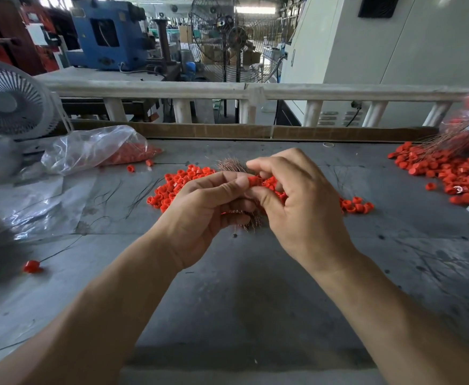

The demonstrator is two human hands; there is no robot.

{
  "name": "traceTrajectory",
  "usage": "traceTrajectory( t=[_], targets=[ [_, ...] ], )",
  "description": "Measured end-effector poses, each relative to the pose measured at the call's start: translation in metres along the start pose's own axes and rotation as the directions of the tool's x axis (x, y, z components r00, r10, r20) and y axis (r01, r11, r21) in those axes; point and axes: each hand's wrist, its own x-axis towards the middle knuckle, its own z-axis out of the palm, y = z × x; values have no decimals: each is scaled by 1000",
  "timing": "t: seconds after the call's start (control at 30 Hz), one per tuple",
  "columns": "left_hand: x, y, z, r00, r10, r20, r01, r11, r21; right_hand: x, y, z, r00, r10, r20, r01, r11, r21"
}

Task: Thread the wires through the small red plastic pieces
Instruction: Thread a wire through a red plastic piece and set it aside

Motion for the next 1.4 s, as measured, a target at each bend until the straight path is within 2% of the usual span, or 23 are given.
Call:
traceTrajectory(
  t=[0.23,0.43,0.57,0.9,1.07,1.2,1.33,1.4],
  targets=[
    [1,0,-1,999,37,26,-37,999,9,-2,-3,-4,999,-43,-3,43,999,-11],
    [3,5,-1,997,28,-74,-27,1000,14,1,-6,-1,996,-84,-33,86,993,78],
    [-1,9,2,995,23,-95,-23,1000,6,2,-6,3,999,-36,28,31,989,143],
    [3,7,-7,980,125,-158,-126,992,-1,-2,-2,14,986,59,158,-100,958,269],
    [3,7,-8,949,148,-278,-135,989,65,-7,-5,14,968,128,215,-188,940,286],
    [1,6,-5,928,138,-346,-119,990,74,-2,-8,10,958,91,273,-158,959,234],
    [2,8,-8,913,133,-385,-117,991,63,18,1,2,935,54,350,-92,991,94],
    [3,8,-10,896,145,-420,-106,988,114,23,8,0,914,21,406,-42,998,43]
  ],
)
